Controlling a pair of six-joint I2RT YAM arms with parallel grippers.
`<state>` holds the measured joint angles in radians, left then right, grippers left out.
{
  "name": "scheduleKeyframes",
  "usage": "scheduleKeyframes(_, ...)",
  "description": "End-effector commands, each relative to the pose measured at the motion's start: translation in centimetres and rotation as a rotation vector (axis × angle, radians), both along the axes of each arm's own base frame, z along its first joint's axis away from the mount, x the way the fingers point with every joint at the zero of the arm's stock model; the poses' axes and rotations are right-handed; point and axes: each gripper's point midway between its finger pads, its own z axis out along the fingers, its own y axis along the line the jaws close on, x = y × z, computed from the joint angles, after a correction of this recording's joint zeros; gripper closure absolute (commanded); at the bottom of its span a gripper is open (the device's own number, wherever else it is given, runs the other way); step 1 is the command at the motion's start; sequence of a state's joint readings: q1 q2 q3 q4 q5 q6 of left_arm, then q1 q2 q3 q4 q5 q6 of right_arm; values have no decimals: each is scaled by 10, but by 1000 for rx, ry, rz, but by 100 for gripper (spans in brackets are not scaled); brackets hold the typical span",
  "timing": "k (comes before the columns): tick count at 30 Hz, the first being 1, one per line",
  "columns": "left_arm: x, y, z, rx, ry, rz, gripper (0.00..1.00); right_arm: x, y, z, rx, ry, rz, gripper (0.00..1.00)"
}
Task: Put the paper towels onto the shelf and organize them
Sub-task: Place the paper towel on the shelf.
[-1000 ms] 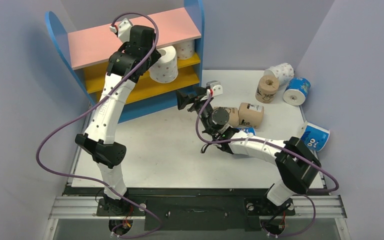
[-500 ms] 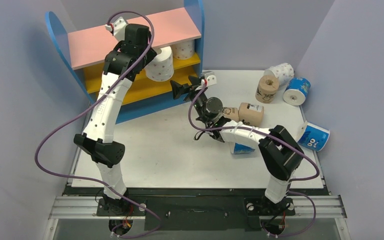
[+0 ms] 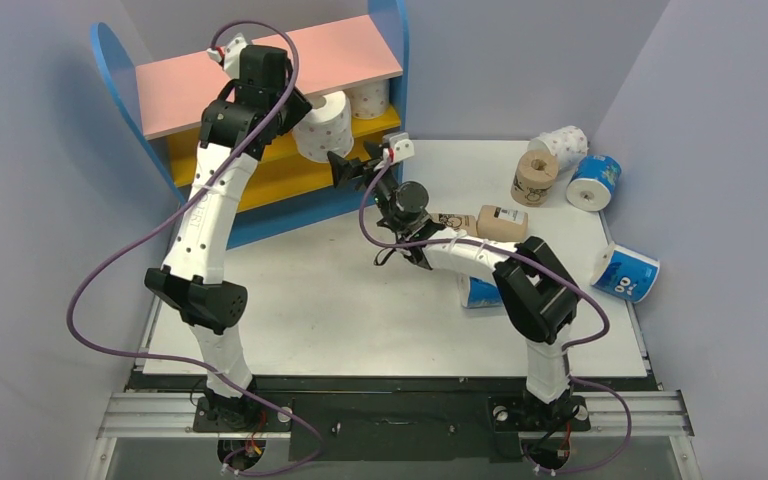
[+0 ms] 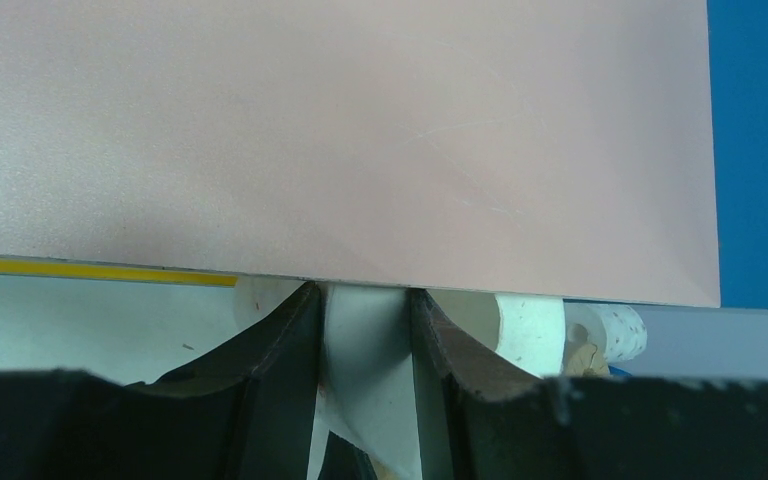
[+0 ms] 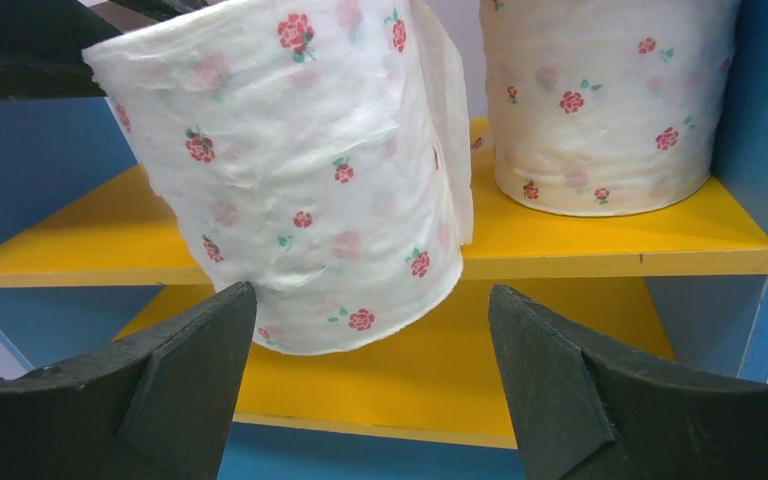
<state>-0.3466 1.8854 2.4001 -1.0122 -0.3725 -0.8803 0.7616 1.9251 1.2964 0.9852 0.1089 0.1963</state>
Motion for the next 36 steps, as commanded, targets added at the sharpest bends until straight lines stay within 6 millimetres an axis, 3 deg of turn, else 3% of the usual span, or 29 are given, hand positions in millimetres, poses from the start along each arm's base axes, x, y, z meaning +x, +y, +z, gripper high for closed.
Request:
scheduleKeyframes(1,14,-4,38,-82,-132,-6,99,2,1,40,64,-89,10,18)
scheduleKeyframes(13,15,-7,29,-76,-107,-17,86,21,10,41,49,-89,-12,18)
scheduleKeyframes(31,1,-6,34,-63,-116,-53,40,36,16,49,62,-70,-28,18)
scheduleKeyframes(36,-8,-8,34,-74,-116,-69,36,36,14,52,67,-70,-31,18)
